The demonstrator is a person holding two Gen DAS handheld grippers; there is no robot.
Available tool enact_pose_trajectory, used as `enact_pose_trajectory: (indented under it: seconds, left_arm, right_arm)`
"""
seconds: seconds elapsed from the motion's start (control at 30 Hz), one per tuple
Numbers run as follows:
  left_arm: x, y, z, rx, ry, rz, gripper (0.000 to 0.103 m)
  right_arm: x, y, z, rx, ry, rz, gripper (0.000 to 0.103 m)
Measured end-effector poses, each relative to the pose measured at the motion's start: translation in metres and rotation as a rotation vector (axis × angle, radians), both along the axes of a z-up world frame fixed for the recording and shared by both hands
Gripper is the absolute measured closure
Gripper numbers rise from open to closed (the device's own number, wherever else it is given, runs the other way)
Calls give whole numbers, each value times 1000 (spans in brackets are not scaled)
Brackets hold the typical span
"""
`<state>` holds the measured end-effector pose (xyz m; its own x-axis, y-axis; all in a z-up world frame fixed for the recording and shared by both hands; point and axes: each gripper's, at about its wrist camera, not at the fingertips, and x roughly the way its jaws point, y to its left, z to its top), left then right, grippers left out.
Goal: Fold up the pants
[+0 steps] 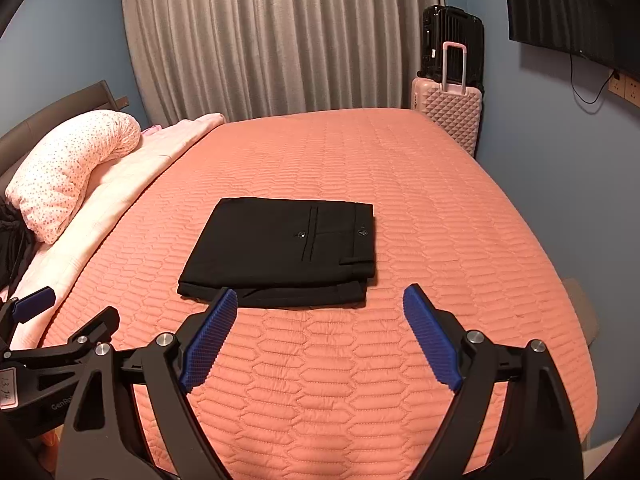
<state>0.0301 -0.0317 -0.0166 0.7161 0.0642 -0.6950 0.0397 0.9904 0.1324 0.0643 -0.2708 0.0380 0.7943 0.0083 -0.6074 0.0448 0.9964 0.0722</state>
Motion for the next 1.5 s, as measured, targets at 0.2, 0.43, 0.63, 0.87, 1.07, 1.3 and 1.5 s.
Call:
enact_pose_trajectory:
  seconds: [0.2,0.43,0.63,0.87,1.07,1.3,1.5]
  left_arm:
    - [3,-2,-3,-9,14,-17,11]
    - [5,-3,-7,-1,19,-28,11]
    - [5,0,-12,6,28,-21,11]
    - [3,3,-12,20,25,-17,11]
    - [4,3,-13,14,30,-18,11]
    - [9,5,-16,10,39,-18,11]
    - [13,7,-18,9,47,-20,11]
  right_arm:
    - [1,-1,-2,-3,11,-8,20]
    - [0,-4,-3,0,17,-17,19]
    - [0,2,-6,2,27,-11,19]
    - [1,6,-7,0,31,1,19]
    - [1,6,-7,0,30,-1,19]
    - [3,6,-7,0,30,-10,19]
    - [6,6,-8,0,30,-13,19]
